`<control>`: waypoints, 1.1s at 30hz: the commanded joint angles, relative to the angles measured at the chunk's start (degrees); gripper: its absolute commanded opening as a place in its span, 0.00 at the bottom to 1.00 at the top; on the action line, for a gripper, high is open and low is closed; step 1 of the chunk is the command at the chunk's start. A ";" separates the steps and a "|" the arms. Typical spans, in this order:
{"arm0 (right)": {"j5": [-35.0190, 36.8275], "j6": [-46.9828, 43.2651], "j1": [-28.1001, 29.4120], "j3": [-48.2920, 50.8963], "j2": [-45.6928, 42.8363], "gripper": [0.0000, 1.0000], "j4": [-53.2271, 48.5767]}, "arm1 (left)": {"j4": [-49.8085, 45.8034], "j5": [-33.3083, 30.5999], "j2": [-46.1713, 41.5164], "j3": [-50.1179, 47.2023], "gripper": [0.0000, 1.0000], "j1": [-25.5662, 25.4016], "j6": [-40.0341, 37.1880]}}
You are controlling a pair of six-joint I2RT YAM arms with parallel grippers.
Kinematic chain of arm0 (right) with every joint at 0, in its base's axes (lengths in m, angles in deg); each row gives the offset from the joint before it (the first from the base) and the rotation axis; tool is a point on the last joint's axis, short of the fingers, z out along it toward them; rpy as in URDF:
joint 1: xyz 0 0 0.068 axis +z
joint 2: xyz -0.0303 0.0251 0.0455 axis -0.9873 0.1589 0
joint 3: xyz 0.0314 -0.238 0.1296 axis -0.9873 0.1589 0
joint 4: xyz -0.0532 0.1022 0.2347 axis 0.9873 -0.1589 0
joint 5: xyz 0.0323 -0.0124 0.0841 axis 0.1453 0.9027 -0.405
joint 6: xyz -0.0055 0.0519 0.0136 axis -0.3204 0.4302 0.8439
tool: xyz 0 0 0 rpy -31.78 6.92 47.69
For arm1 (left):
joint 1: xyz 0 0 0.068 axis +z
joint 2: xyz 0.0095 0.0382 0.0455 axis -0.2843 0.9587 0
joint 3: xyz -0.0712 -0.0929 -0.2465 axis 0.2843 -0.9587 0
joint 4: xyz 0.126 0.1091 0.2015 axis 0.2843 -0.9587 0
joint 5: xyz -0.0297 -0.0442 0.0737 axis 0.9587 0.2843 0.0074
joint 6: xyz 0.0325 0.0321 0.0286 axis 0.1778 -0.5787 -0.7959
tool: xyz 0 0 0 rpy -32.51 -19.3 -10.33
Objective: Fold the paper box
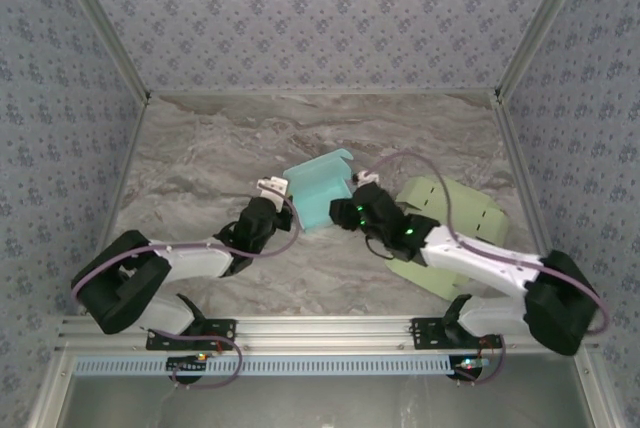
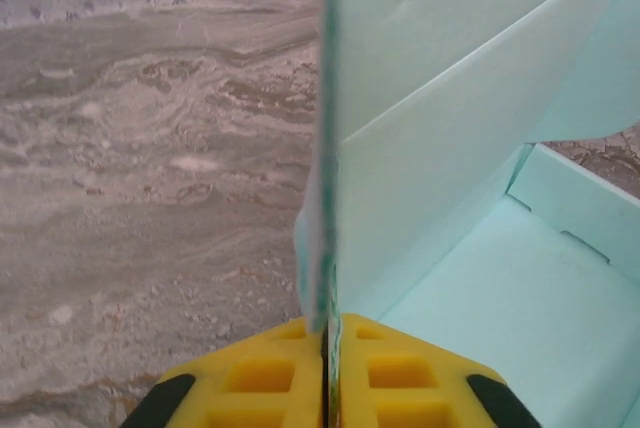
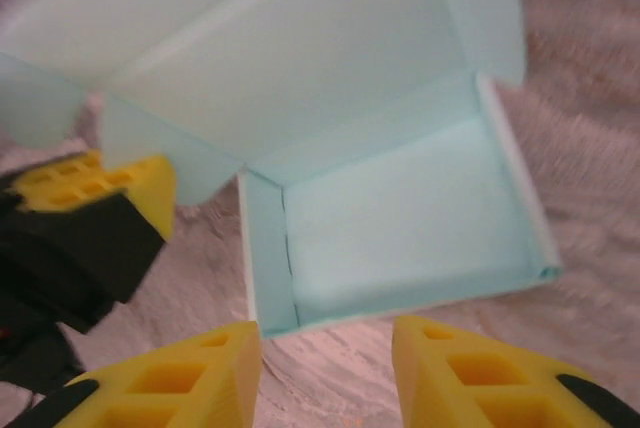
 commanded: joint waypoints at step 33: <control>-55.07 33.32 -36.41 -42.07 43.89 0.76 -16.27 | -46.90 45.07 0.50 30.07 0.97 25.53 68.18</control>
